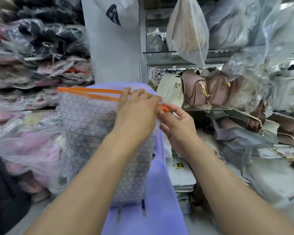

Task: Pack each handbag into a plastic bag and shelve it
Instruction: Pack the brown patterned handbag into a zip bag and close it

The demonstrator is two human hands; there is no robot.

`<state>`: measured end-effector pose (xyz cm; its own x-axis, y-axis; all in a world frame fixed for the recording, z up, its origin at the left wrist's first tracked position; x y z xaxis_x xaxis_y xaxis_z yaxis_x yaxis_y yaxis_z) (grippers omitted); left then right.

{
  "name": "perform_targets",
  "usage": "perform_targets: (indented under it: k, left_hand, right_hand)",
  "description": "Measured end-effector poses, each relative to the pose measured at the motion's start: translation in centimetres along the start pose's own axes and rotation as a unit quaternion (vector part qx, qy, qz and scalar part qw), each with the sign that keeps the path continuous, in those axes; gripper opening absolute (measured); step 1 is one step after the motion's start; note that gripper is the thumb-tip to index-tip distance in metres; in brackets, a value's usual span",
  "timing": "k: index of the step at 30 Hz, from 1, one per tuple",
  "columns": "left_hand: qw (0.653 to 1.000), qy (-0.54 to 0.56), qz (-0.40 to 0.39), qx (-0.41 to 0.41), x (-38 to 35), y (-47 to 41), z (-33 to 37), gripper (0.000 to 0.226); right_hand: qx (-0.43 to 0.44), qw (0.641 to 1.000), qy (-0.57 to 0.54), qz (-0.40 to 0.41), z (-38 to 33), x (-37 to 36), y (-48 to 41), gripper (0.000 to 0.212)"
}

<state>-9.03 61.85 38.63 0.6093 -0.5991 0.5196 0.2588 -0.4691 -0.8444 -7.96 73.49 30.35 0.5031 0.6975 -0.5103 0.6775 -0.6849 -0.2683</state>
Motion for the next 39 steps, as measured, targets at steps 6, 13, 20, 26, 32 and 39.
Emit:
perform_targets:
  k: [6,13,20,26,32,39]
  left_hand:
    - [0.997,0.034,-0.056,-0.047,-0.9,-2.1,1.2,0.033]
    - [0.999,0.037,-0.012,-0.009,0.5,-2.9,0.8,0.026]
    - [0.999,-0.045,0.002,-0.012,2.6,-2.2,-2.2,0.025]
    - [0.995,-0.097,-0.023,0.014,3.3,-1.3,-6.7,0.026]
    - [0.992,-0.105,0.000,0.065,5.6,-0.3,-11.2,0.026]
    - [0.971,-0.150,0.082,0.165,8.7,2.6,-18.0,0.026]
  right_hand:
    - [0.017,1.000,-0.011,0.018,-1.8,0.6,-0.4,0.031]
    - [0.130,0.984,0.117,0.017,-3.2,0.8,-0.5,0.023]
    - [0.158,0.980,0.112,0.053,-3.2,-0.7,-0.1,0.015]
    - [0.174,0.971,0.110,0.120,-3.1,-0.1,-0.4,0.019]
    - [0.154,0.966,0.082,0.190,-2.4,1.0,-1.1,0.022]
    - [0.135,0.959,0.025,0.246,-1.9,2.7,-1.2,0.014]
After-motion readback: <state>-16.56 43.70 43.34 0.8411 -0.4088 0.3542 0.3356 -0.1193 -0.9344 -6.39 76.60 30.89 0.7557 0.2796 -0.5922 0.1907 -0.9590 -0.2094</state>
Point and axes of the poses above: each hand's wrist, its own y-axis away from the middle knuckle, its own x-axis out of the back of the hand, z = x × y, the point moved 9 cm from there along -y, towards the middle knuckle, and after that the axes turned 12 degrees about z, right-handed, at the moved point
